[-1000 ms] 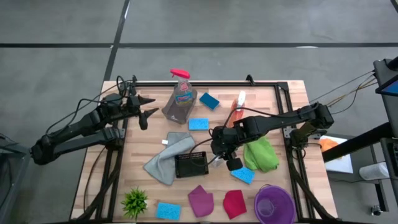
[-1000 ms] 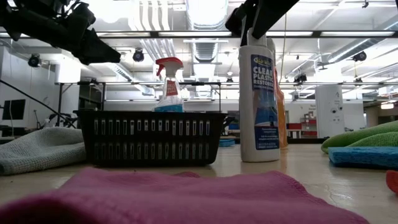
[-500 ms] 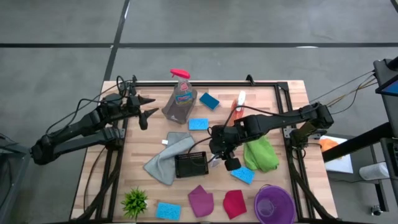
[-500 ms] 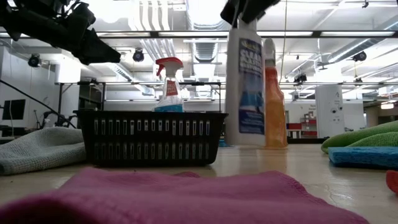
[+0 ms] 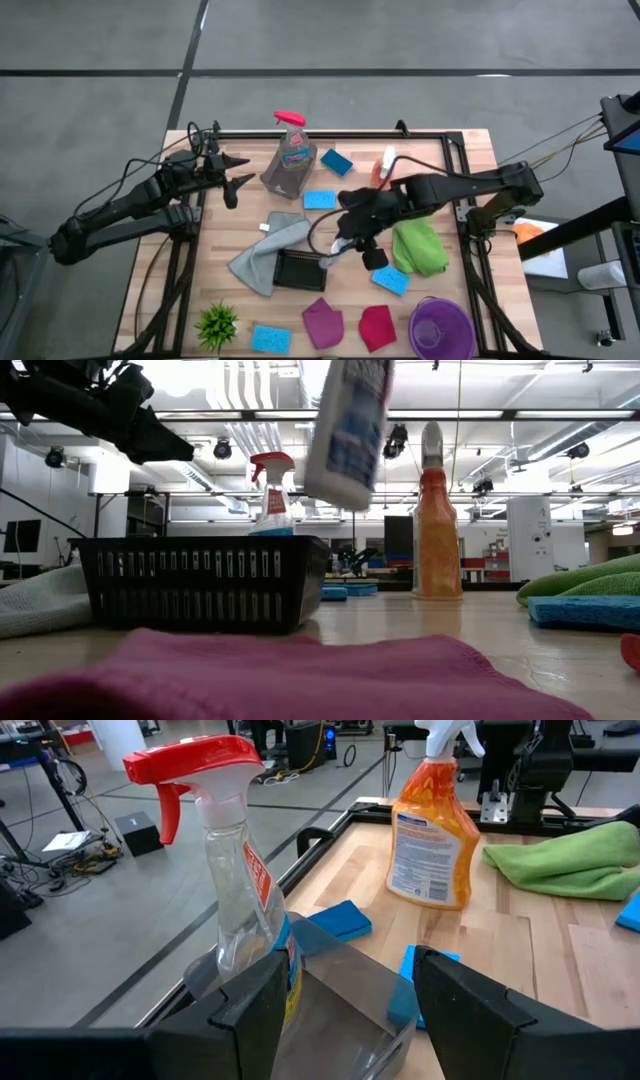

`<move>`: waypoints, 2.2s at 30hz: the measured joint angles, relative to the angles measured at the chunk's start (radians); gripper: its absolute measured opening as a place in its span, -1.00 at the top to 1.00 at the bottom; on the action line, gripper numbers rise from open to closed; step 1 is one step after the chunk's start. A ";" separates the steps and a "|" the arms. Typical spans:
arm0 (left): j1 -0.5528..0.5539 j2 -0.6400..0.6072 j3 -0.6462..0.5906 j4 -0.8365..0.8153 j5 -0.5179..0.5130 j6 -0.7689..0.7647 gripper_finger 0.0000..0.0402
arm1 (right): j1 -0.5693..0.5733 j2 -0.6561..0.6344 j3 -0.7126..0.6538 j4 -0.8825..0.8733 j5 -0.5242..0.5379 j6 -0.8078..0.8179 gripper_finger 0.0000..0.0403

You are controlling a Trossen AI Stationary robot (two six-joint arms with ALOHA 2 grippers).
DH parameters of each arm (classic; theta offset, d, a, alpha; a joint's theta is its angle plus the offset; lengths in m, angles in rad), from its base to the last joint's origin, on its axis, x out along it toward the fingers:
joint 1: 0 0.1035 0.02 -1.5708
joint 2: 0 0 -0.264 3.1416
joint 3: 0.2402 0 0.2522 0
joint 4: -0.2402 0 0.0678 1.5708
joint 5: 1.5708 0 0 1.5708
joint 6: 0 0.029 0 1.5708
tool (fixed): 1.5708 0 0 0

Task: Pick & Place Kitchen Items
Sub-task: Put the white plastic restorer bottle into the gray bin

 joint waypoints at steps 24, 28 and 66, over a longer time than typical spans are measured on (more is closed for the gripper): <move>0.000 -0.088 0.000 -0.058 0.000 0.004 -0.08 | -0.154 -0.019 -0.424 0.963 -0.006 -0.003 0.45; 0.000 -0.126 0.000 -0.058 0.000 -0.001 -0.08 | -0.227 -0.017 -0.399 0.961 0.003 -0.014 0.45; 0.000 -0.137 0.000 -0.066 0.000 -0.008 -0.08 | -0.512 0.495 0.211 0.496 0.127 -0.101 0.45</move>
